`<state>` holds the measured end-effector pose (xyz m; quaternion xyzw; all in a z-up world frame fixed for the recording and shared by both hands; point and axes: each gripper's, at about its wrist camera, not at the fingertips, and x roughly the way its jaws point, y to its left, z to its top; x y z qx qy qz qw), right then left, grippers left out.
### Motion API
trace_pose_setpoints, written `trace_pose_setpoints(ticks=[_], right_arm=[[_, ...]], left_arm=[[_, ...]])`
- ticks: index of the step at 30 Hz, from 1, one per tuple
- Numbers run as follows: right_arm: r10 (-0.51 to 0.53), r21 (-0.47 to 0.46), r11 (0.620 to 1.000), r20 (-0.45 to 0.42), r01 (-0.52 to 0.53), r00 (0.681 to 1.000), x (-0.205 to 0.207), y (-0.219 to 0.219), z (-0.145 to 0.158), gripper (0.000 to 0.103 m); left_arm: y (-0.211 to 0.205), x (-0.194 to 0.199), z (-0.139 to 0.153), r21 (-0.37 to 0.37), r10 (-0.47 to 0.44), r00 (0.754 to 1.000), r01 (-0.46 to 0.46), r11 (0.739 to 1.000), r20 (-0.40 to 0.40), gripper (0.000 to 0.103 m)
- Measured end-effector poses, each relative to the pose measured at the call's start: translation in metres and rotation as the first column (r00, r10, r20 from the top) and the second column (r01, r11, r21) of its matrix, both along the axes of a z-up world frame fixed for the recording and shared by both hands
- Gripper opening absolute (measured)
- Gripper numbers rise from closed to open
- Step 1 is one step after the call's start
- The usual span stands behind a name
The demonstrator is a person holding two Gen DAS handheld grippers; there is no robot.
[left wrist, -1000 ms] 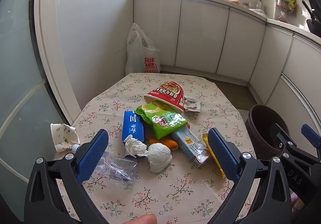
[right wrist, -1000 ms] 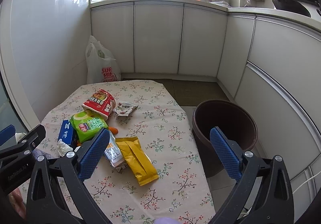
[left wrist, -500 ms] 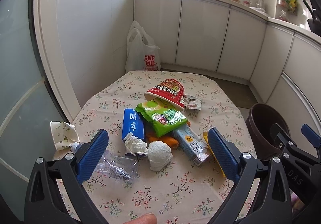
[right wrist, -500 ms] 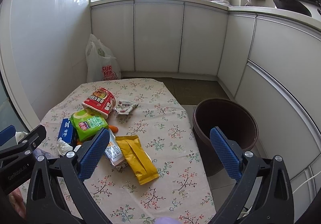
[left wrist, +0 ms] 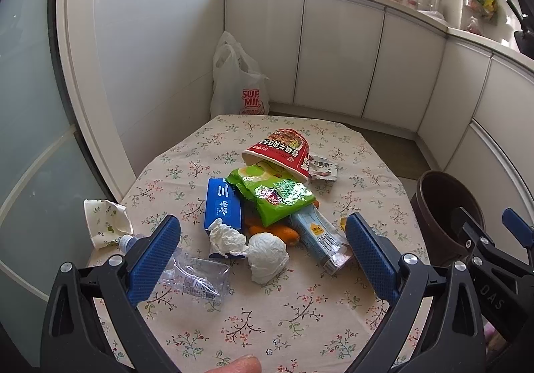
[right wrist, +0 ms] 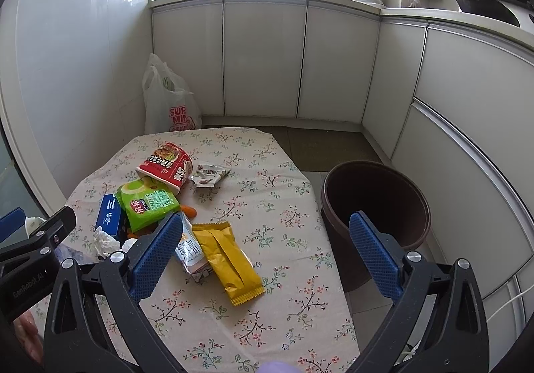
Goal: Collect trash
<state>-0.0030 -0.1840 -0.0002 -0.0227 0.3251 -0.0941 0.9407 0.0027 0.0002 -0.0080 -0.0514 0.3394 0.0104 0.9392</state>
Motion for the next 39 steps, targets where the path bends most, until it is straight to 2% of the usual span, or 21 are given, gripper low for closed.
trace_pose_setpoints(ticks=[1,3,8,23,28,31,34,39], right_arm=[[0.000,-0.003,1.000,-0.010,0.000,1.000,0.000,0.000,0.000,0.096],[0.001,0.011,1.000,0.029,-0.002,1.000,0.000,0.000,0.000,0.096],[0.001,0.006,1.000,0.022,-0.001,1.000,0.000,0.001,-0.002,0.096],[0.001,0.015,1.000,-0.033,-0.001,0.999,0.007,-0.002,-0.010,0.096],[0.006,0.014,1.000,-0.058,-0.005,0.998,0.011,-0.003,-0.017,0.096],[0.010,-0.002,1.000,-0.086,-0.010,0.996,0.016,-0.002,-0.023,0.096],[0.010,0.025,1.000,-0.128,-0.007,0.992,0.024,-0.005,-0.025,0.096],[0.025,0.112,0.994,-0.113,-0.013,0.993,0.036,-0.010,0.004,0.096]], left_arm=[[0.000,0.000,0.000,0.002,0.001,1.000,-0.001,1.000,0.004,0.096],[0.000,0.001,-0.001,0.013,0.002,1.000,-0.002,1.000,0.005,0.096],[0.001,0.002,-0.001,0.001,0.004,1.000,-0.004,1.000,0.010,0.096],[0.003,0.008,-0.009,-0.009,0.014,1.000,-0.014,1.000,-0.022,0.096],[0.007,0.014,-0.017,-0.013,0.021,0.998,-0.022,1.000,-0.064,0.096],[0.012,0.019,-0.023,-0.033,0.028,0.995,-0.031,0.999,-0.091,0.096],[0.021,0.026,-0.026,-0.059,0.045,0.990,-0.053,0.997,-0.136,0.096],[0.040,0.038,-0.024,-0.121,0.089,0.986,-0.106,0.987,-0.139,0.096]])
